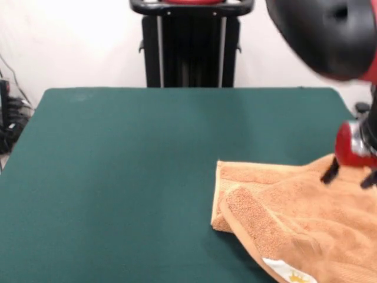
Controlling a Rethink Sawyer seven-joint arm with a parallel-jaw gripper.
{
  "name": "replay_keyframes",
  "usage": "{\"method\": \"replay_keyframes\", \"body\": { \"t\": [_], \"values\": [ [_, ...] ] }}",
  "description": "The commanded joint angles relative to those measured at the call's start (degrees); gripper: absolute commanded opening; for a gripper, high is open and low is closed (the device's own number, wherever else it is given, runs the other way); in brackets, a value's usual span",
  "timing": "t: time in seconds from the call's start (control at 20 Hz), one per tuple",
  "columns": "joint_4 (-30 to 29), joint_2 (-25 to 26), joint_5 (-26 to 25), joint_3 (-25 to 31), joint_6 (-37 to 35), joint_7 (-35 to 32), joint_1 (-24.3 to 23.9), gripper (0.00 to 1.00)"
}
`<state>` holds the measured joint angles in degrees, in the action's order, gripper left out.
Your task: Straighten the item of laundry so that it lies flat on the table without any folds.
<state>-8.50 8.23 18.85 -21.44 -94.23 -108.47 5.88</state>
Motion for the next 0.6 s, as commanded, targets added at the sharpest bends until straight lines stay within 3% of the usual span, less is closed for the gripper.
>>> {"method": "replay_keyframes", "body": {
  "t": [0.05,0.25,0.6],
  "values": [
    [-0.9,-2.5,2.1,-2.8,-9.1,-3.8,-1.4,1.0],
    [-6.1,-4.6,-0.8,0.7,-3.9,-1.2,-1.4,1.0],
    [-30.5,-14.6,-6.1,7.2,15.8,7.1,-0.9,1.0]
  ]
}}
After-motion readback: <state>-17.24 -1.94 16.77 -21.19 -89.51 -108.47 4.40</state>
